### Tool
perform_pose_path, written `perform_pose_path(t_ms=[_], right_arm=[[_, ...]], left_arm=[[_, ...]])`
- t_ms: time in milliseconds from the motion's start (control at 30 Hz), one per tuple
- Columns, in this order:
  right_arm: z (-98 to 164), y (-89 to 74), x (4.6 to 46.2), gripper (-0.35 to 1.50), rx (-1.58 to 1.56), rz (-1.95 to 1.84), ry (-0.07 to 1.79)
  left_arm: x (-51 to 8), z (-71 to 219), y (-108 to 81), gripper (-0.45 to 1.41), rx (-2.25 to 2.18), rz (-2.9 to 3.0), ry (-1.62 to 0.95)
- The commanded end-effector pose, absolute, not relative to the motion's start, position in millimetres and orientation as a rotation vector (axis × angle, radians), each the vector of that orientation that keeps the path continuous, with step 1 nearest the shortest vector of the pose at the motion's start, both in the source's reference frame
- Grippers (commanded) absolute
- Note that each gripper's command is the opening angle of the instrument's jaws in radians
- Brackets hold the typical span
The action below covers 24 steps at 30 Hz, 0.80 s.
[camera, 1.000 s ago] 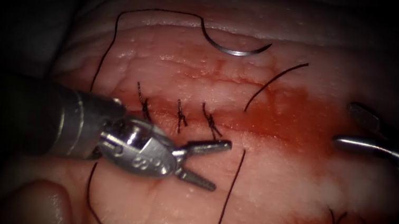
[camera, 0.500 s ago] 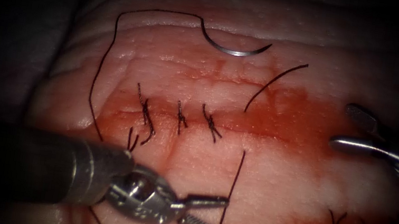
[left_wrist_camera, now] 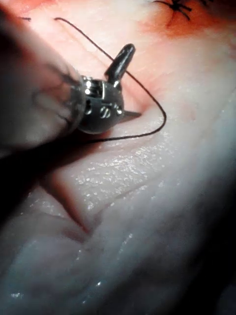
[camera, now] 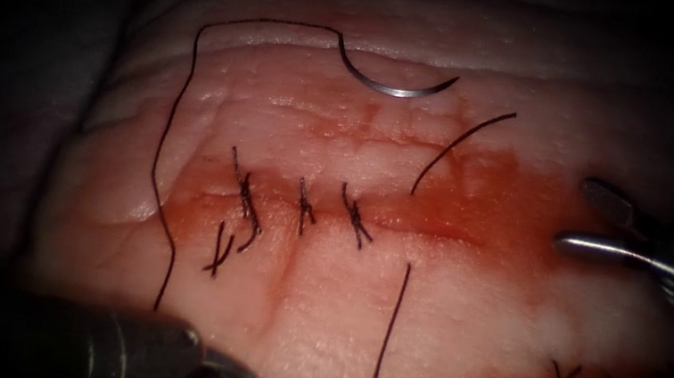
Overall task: Wound Closure
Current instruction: Grab a long length of suture with the left hand.
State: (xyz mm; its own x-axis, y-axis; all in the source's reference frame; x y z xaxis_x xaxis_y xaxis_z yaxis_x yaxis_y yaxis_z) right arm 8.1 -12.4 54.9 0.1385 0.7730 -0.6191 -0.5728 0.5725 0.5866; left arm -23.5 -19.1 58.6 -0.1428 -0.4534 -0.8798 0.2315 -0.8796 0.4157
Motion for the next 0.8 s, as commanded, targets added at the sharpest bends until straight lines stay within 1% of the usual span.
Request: perform_pose_path(t_ms=[33,100,167,233,267,300,333,367,567,800], right_arm=[[55.5,-12.8,8.8,1.28,0.231,0.985,1.046],[55.5,-12.8,8.9,1.28,0.232,0.983,1.048],[55.5,-12.8,9.0,1.28,0.234,0.982,1.049],[55.4,-12.9,9.0,1.28,0.234,0.982,1.049],[55.4,-12.9,9.1,1.28,0.236,0.981,1.051],[55.4,-12.9,9.2,1.28,0.235,0.982,1.051],[55.4,-13.0,9.3,1.28,0.235,0.982,1.051],[55.4,-13.0,9.3,1.28,0.235,0.981,1.056],[55.4,-13.4,9.8,1.2,0.249,0.969,1.061],[55.2,-13.7,10.1,1.2,0.266,0.955,1.077]], left_arm=[[-24.2,58.9,-19.5,0.86,1.69,-2.06,-0.253],[-24.5,58.7,-19.5,0.84,1.694,-2.053,-0.25],[-25.0,59.2,-19.4,0.74,1.694,-2.048,-0.253],[-25.2,59.7,-19.3,0.69,1.694,-2.047,-0.254],[-25.3,60.3,-18.9,0.37,1.696,-2.043,-0.254],[-25.3,60.6,-18.7,0.19,1.699,-2.038,-0.251],[-25.3,61.0,-18.3,-0.35,1.692,-2.047,-0.258],[-25.2,61.1,-18.2,-0.45,1.689,-2.051,-0.26],[-24.3,60.1,-16.8,-0.45,1.689,-2.105,-0.262],[-24.5,56.7,-12.9,-0.45,1.747,-2.134,-0.307]])
